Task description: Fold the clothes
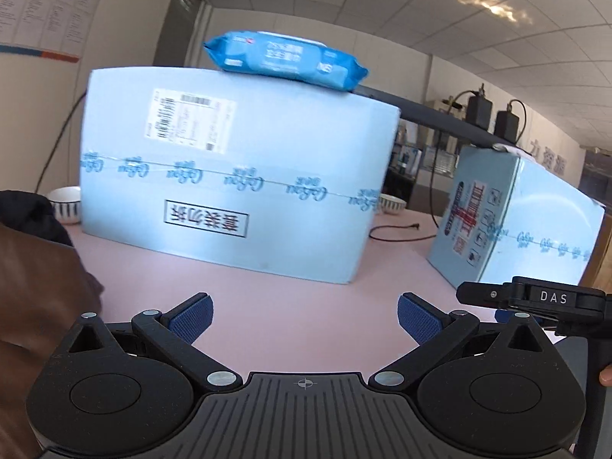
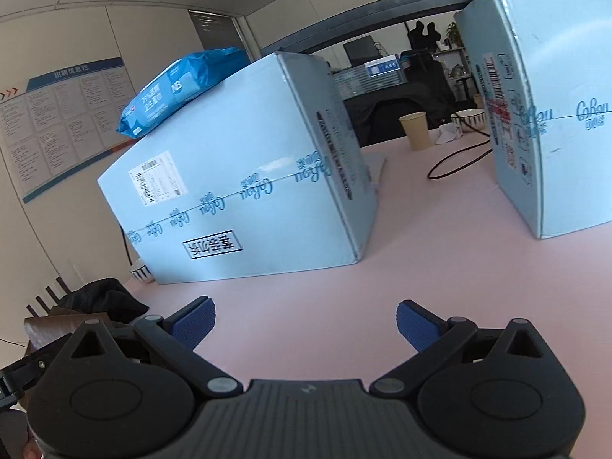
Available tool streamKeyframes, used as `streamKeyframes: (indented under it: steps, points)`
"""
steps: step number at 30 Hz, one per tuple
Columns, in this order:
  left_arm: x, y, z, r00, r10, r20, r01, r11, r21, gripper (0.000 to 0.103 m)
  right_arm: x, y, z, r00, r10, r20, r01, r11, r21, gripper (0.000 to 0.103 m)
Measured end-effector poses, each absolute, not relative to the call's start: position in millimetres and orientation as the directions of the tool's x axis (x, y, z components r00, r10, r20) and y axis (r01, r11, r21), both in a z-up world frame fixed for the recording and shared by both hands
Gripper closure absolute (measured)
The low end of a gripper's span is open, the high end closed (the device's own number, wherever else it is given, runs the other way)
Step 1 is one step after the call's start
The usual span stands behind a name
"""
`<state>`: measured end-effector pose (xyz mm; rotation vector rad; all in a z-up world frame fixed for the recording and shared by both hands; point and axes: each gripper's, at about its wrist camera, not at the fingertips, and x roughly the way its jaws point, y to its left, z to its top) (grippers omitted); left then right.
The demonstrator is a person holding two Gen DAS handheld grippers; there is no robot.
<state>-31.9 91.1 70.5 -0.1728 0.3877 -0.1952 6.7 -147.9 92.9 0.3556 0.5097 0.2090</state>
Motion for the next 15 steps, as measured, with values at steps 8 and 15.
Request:
streamKeyframes:
  steps: [8, 15]
  points:
    - [-0.1, 12.9, 42.0, 0.892, -0.221, -0.394, 0.176, 0.973, -0.148, 0.000, 0.2, -206.9, 59.0, 0.854, 0.076, -0.514, 0.092, 0.952, 0.293, 0.000]
    - [21.3, -0.7, 9.1, 0.812, -0.197, -0.550, 0.131, 0.979, -0.158, 0.000, 7.1, -227.2, 22.7, 0.835, 0.001, -0.550, 0.158, 0.958, 0.241, 0.000]
